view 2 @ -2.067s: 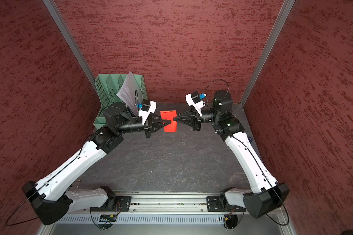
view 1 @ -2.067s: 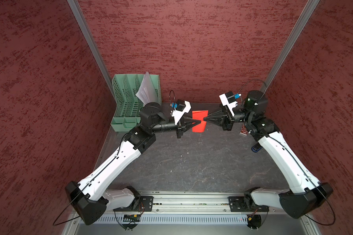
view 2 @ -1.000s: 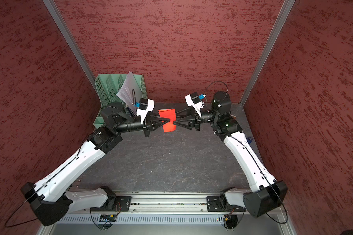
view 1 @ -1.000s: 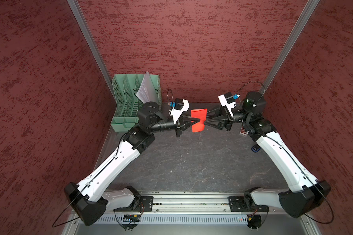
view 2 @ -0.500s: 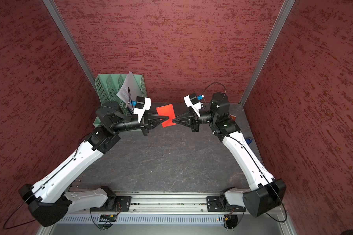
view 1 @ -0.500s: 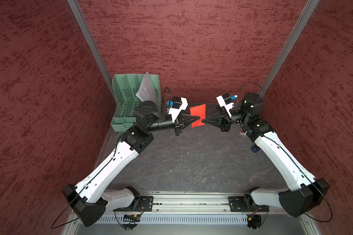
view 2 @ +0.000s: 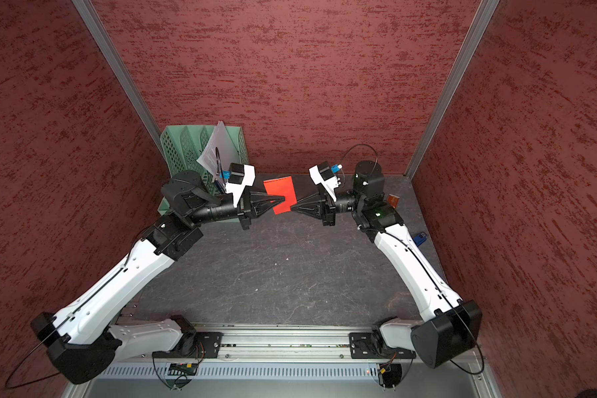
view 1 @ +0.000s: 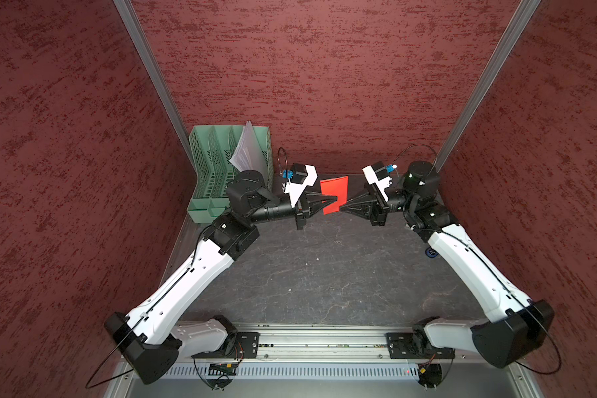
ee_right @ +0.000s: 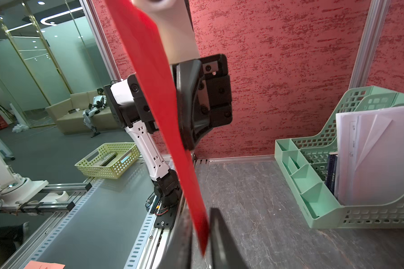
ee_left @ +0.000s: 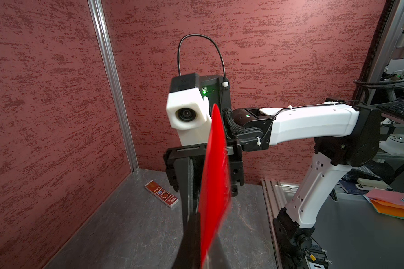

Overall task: Fold the square paper along the opposite sides
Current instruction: Smooth out the paper.

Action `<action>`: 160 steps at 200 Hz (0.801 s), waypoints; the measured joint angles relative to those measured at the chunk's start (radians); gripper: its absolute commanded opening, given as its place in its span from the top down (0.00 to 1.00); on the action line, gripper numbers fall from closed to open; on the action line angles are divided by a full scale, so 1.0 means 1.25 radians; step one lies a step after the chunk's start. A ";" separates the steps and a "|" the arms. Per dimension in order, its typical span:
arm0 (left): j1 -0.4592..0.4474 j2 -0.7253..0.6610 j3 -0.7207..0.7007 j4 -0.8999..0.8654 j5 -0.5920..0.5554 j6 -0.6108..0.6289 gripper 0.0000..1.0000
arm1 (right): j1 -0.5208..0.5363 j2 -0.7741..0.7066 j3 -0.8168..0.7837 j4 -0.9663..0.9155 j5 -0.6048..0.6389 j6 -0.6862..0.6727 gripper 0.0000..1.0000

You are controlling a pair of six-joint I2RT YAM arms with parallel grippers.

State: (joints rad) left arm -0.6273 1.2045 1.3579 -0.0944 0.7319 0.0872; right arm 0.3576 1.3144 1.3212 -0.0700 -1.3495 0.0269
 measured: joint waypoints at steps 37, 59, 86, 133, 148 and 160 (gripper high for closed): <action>0.000 -0.006 0.006 -0.006 -0.003 0.004 1.00 | 0.001 -0.002 -0.006 -0.007 0.002 -0.013 1.00; 0.001 -0.008 0.006 -0.008 -0.007 0.009 1.00 | 0.001 -0.005 -0.006 -0.010 0.003 -0.015 0.59; 0.003 -0.016 0.006 -0.008 -0.008 0.013 1.00 | 0.001 -0.009 -0.011 -0.019 0.009 -0.031 1.00; 0.004 -0.033 0.006 -0.008 -0.022 0.013 1.00 | 0.001 -0.030 -0.052 -0.048 0.040 -0.043 0.19; 0.005 -0.039 0.001 -0.005 -0.034 0.013 1.00 | 0.001 -0.047 -0.072 -0.074 0.074 -0.058 0.02; 0.009 -0.049 -0.015 0.000 -0.045 0.008 1.00 | 0.001 -0.070 -0.097 -0.086 0.123 -0.074 0.01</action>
State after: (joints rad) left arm -0.6163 1.1435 1.3388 -0.0944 0.6750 0.0971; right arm 0.3584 1.2274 1.1999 -0.1780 -1.1954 -0.0658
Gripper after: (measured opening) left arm 0.052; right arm 0.952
